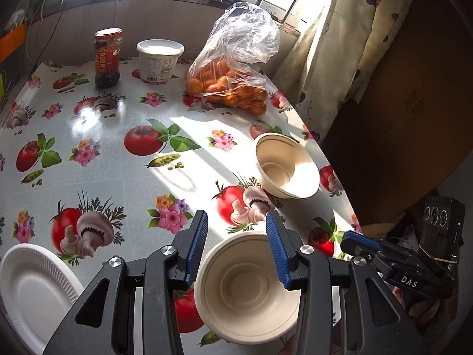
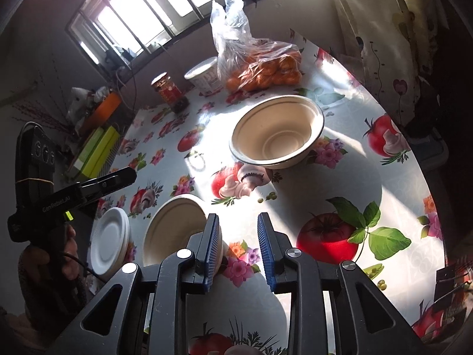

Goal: Organize plates and bowls
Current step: 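Move the open left tool to the third beige bowl and close on its rim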

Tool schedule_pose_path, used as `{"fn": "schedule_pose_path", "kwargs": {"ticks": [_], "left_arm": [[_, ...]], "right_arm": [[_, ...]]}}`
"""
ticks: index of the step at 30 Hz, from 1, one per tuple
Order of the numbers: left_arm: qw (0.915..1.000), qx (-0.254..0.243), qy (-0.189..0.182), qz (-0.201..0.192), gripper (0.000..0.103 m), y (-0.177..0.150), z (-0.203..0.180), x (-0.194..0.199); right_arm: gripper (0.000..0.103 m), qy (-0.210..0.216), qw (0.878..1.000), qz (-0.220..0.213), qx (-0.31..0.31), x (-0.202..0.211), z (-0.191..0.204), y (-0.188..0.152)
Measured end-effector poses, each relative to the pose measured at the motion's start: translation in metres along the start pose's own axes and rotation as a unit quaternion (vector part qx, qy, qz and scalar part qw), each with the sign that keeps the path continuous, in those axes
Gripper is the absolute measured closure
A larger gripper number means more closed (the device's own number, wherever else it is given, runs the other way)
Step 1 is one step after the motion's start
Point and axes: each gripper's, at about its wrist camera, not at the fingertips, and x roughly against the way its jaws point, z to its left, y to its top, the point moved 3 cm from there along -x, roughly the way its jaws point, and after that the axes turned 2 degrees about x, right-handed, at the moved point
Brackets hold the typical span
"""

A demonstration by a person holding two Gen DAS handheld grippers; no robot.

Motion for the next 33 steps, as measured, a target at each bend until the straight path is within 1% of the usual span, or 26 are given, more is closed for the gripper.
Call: {"fn": "schedule_pose_path", "kwargs": {"ticks": [4,7,10,15,18,20,23,26,33], "left_arm": [[0.9999,-0.013,0.006,0.003,0.061,0.012,-0.009,-0.009],[0.9998,-0.02,0.003,0.001,0.061,0.019,-0.017,-0.013],[0.9995,-0.031,0.009,-0.001,0.061,0.026,-0.024,-0.021],[0.999,-0.038,0.019,0.014,0.061,0.036,-0.031,-0.044],[0.9985,-0.041,0.028,0.023,0.061,0.043,-0.033,-0.059],[0.9985,-0.038,0.03,0.026,0.061,0.046,-0.033,-0.066],[0.9972,-0.053,0.037,0.037,0.061,0.051,-0.037,-0.079],[0.9964,-0.056,0.044,0.047,0.061,0.055,-0.039,-0.091],[0.9945,-0.054,0.062,0.065,0.061,0.061,-0.036,-0.113]], "right_arm": [[0.076,-0.02,1.0,-0.014,0.003,0.012,-0.014,0.016],[0.076,-0.034,0.999,-0.016,0.007,0.019,-0.024,0.025],[0.075,-0.053,0.998,-0.019,0.016,0.023,-0.034,0.034],[0.074,-0.084,0.996,-0.018,0.021,0.014,-0.05,0.046],[0.073,-0.099,0.994,-0.015,0.034,0.005,-0.056,0.054],[0.074,-0.098,0.995,-0.011,0.035,-0.001,-0.06,0.059],[0.073,-0.097,0.995,-0.006,0.033,-0.012,-0.065,0.068],[0.073,-0.092,0.995,-0.001,0.029,-0.024,-0.069,0.074],[0.073,-0.091,0.995,0.019,0.031,-0.051,-0.07,0.08]]}}
